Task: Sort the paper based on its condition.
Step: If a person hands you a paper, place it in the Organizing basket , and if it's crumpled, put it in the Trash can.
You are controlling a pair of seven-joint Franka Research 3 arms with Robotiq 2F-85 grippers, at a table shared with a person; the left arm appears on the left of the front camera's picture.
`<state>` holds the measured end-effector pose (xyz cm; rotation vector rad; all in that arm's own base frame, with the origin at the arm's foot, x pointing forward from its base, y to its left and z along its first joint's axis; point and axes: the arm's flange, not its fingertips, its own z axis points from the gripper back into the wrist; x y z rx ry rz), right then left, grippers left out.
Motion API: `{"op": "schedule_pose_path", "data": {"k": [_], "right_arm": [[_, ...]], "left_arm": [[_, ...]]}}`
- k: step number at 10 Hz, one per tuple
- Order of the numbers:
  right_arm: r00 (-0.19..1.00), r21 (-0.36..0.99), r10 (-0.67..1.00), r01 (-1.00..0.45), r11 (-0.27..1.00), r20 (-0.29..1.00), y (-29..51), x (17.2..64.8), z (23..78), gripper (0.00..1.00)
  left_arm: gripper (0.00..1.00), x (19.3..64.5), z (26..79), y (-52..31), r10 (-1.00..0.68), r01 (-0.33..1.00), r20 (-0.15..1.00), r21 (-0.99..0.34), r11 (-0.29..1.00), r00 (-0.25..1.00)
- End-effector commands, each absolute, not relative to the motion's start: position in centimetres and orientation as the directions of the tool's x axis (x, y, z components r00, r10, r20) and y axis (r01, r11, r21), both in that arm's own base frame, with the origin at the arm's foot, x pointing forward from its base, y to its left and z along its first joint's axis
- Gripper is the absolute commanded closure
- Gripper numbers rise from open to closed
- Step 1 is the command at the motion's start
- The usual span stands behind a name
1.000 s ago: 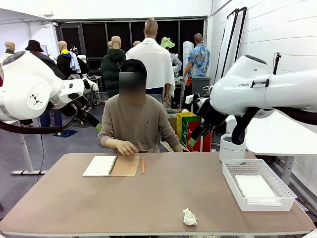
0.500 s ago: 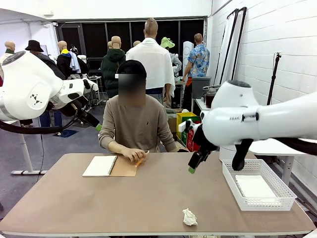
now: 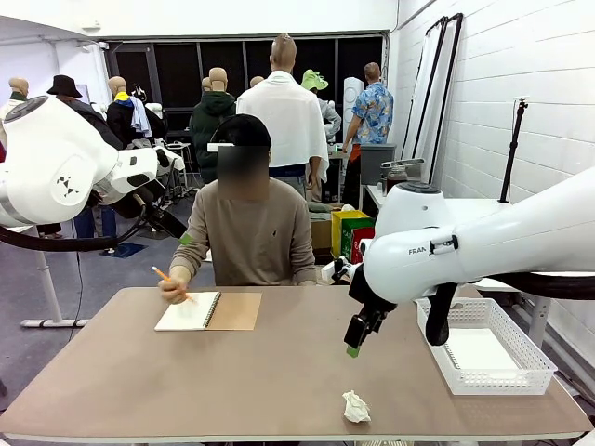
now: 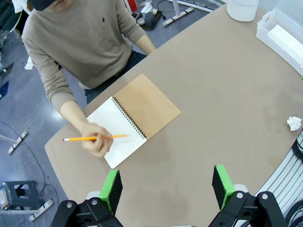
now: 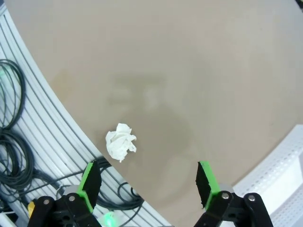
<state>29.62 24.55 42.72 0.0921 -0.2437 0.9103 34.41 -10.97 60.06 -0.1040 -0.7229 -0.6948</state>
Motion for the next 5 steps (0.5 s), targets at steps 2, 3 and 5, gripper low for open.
{"op": "schedule_pose_path", "data": {"k": [2, 3, 5], "right_arm": [[0.588, -0.024, 0.770, -0.791, 0.612, 0.248, 24.6, 29.6, 42.7, 0.00], [0.588, -0.024, 0.770, -0.791, 0.612, 0.248, 24.6, 29.6, 42.7, 0.00], [0.588, -0.024, 0.770, -0.791, 0.612, 0.248, 24.6, 29.6, 42.7, 0.00]], "left_arm": [[0.00, 34.5, 60.1, -10.9, -0.546, 0.622, 0.648, 0.140, 0.771, 0.531], [0.00, 34.5, 60.1, -10.9, -0.546, 0.622, 0.648, 0.140, 0.771, 0.531], [0.00, 34.5, 60.1, -10.9, -0.546, 0.622, 0.648, 0.140, 0.771, 0.531]]}}
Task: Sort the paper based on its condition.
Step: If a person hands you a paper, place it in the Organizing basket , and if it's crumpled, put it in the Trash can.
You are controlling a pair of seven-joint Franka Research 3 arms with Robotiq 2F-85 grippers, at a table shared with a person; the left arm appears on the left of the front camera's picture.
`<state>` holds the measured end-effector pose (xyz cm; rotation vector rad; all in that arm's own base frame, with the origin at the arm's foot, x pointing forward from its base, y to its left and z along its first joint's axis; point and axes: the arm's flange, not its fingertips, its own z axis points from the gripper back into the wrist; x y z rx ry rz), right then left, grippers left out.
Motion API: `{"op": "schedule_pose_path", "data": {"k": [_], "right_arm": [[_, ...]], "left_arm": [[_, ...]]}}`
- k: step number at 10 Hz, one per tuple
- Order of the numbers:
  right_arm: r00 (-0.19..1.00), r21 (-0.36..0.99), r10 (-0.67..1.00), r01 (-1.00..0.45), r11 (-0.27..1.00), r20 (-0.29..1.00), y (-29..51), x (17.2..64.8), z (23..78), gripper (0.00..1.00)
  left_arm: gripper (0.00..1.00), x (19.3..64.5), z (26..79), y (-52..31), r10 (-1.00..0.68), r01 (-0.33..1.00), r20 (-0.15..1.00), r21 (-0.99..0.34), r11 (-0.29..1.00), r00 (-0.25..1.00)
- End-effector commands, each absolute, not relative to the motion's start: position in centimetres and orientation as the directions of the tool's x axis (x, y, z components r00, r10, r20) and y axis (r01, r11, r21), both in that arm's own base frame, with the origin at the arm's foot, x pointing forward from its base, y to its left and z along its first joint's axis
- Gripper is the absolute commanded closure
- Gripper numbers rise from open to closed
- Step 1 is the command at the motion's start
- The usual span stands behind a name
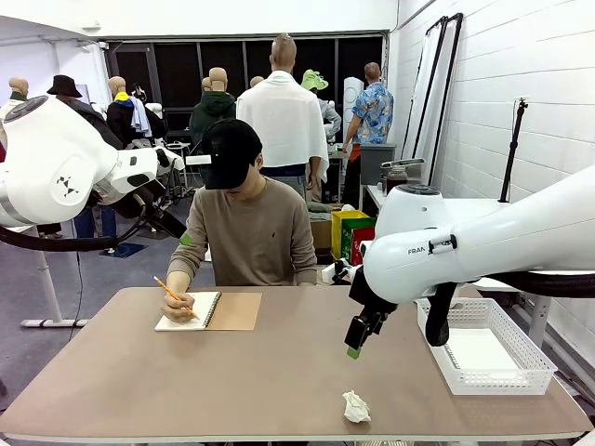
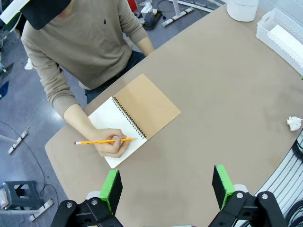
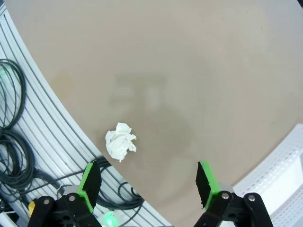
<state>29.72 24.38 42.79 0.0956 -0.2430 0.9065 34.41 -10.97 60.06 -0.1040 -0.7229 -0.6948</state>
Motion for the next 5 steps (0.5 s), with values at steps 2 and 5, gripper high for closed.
{"op": "schedule_pose_path", "data": {"k": [2, 5], "right_arm": [[0.592, -0.016, 0.772, -0.791, 0.611, 0.232, 24.7, 30.0, 41.8, 0.00], [0.584, -0.020, 0.789, -0.801, 0.598, 0.191, 25.5, 29.7, 38.7, 0.00]], "left_arm": [[0.00, 34.5, 60.1, -10.9, -0.546, 0.622, 0.648, 0.140, 0.771, 0.531], [0.00, 34.5, 60.1, -10.9, -0.546, 0.622, 0.648, 0.140, 0.771, 0.531]]}}
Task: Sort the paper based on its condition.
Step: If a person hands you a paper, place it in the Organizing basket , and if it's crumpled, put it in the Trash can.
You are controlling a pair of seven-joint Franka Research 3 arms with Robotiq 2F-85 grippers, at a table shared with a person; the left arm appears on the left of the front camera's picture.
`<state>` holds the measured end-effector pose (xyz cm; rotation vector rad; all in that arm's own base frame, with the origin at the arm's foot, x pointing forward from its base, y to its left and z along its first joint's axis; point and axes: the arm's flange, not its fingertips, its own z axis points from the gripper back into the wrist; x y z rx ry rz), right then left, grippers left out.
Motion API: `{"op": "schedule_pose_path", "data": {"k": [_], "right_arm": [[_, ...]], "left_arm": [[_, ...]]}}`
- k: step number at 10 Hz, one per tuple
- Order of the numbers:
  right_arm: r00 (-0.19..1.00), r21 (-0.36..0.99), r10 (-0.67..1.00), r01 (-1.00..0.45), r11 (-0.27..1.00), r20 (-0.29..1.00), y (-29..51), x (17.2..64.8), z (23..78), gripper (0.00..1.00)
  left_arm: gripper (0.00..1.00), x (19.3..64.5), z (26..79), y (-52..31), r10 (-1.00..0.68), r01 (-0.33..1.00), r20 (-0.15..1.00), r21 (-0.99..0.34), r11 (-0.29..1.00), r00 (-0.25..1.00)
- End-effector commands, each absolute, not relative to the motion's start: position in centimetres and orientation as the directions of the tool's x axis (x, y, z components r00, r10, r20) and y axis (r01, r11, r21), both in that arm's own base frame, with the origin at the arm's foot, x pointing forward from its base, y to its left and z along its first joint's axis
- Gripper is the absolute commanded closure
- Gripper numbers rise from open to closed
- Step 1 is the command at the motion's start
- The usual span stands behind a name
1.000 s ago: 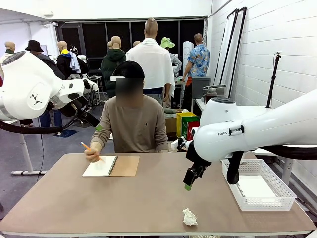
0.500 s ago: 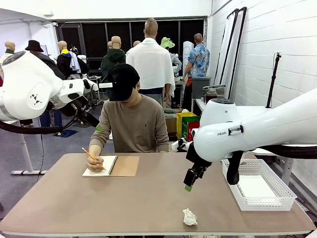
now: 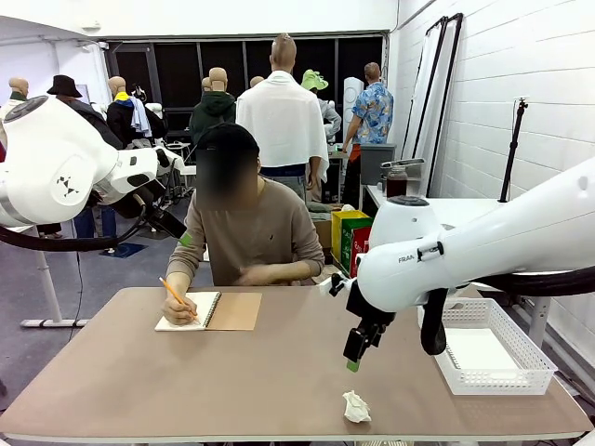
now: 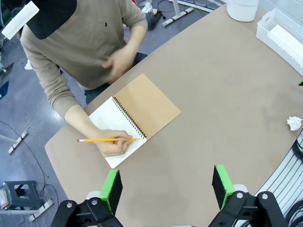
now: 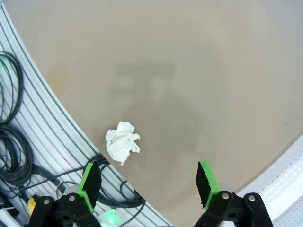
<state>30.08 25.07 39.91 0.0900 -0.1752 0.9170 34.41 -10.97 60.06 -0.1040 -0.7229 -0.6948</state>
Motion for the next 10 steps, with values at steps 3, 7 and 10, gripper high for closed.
{"op": "schedule_pose_path", "data": {"k": [3, 7, 10], "right_arm": [[0.571, -0.011, 0.806, -0.815, 0.580, 0.158, 26.1, 29.2, 36.1, 0.00], [0.559, 0.032, 0.820, -0.828, 0.560, 0.121, 26.8, 28.5, 34.0, 0.00], [0.556, 0.053, 0.824, -0.831, 0.554, 0.107, 27.2, 28.2, 33.2, 0.00]], "left_arm": [[0.00, 34.5, 60.1, -10.9, -0.546, 0.622, 0.648, 0.140, 0.771, 0.531], [0.00, 34.5, 60.1, -10.9, -0.546, 0.622, 0.648, 0.140, 0.771, 0.531], [0.00, 34.5, 60.1, -10.9, -0.546, 0.622, 0.648, 0.140, 0.771, 0.531]]}}
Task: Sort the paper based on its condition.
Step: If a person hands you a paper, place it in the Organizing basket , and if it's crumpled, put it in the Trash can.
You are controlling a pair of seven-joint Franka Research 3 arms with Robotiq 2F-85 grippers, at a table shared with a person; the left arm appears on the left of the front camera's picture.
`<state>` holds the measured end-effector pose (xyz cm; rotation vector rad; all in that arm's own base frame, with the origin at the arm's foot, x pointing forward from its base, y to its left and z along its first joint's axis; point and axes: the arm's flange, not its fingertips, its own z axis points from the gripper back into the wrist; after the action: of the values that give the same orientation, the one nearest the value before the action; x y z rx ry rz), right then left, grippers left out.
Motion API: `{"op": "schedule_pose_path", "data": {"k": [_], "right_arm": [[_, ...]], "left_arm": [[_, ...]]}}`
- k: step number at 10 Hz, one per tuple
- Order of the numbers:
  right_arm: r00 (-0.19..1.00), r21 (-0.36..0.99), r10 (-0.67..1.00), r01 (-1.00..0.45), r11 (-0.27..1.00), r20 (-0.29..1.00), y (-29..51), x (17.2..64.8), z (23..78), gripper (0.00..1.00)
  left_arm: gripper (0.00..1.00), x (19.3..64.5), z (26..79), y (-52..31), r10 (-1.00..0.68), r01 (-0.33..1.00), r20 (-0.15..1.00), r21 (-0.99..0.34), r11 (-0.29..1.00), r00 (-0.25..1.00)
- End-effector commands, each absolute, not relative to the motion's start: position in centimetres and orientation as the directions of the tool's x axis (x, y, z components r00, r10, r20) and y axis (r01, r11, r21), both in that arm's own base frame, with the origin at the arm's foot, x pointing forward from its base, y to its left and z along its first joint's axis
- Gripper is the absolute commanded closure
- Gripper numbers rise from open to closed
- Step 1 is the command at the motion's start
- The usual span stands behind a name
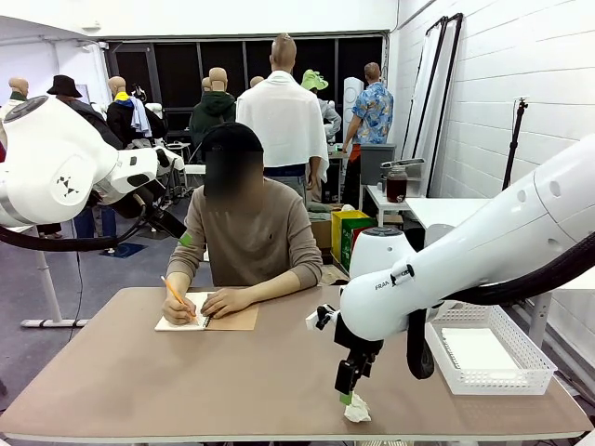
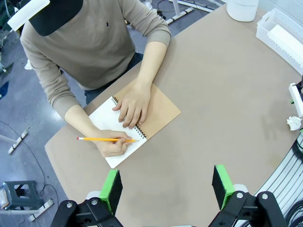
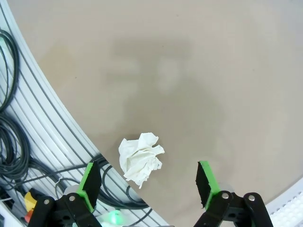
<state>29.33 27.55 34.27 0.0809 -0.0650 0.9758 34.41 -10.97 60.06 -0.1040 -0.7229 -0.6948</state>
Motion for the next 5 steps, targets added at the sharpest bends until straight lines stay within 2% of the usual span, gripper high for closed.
{"op": "schedule_pose_path", "data": {"k": [1, 5], "right_arm": [[0.554, 0.058, 0.827, -0.833, 0.551, 0.095, 27.4, 28.2, 32.8, 0.00], [0.544, 0.062, 0.834, -0.839, 0.540, 0.092, 27.8, 28.3, 30.8, 0.00]], "left_arm": [[0.00, 34.5, 60.1, -10.9, -0.546, 0.622, 0.648, 0.140, 0.771, 0.531], [0.00, 34.5, 60.1, -10.9, -0.546, 0.622, 0.648, 0.140, 0.771, 0.531]]}}
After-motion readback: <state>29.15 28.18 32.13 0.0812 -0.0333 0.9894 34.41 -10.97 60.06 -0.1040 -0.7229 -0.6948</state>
